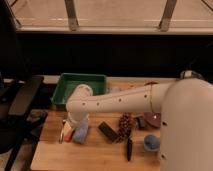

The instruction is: Wipe table surface with sponge

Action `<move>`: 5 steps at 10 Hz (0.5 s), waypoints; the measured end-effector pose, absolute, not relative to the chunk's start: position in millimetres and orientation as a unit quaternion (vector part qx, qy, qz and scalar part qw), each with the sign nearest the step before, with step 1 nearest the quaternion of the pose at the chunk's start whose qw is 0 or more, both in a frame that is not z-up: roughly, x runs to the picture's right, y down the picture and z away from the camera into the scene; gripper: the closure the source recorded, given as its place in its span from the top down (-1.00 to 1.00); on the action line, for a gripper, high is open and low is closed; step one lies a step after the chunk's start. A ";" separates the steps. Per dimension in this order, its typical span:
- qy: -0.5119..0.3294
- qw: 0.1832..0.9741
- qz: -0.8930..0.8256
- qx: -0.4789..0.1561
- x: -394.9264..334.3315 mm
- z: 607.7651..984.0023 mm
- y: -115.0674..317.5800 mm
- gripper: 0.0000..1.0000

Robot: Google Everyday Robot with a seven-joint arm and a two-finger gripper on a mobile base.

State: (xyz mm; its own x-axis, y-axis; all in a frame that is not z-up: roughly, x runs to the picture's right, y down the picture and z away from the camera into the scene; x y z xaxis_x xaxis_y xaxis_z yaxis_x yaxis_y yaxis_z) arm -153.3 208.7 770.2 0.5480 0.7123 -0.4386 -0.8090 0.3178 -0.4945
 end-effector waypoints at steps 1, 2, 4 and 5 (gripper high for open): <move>0.081 0.809 0.471 -0.343 -150.4 777.9 212.8 0.60; 0.093 0.806 0.476 -0.339 -146.3 785.8 216.3 0.60; 0.109 0.803 0.481 -0.335 -142.7 795.7 221.0 0.60; 0.115 0.800 0.486 -0.333 -140.1 801.8 222.6 0.60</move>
State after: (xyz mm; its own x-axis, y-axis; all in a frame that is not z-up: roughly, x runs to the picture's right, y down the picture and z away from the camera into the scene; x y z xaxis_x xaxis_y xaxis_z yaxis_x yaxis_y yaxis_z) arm -140.1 222.6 801.8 0.5014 0.7009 -0.5073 -0.8538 0.3058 -0.4213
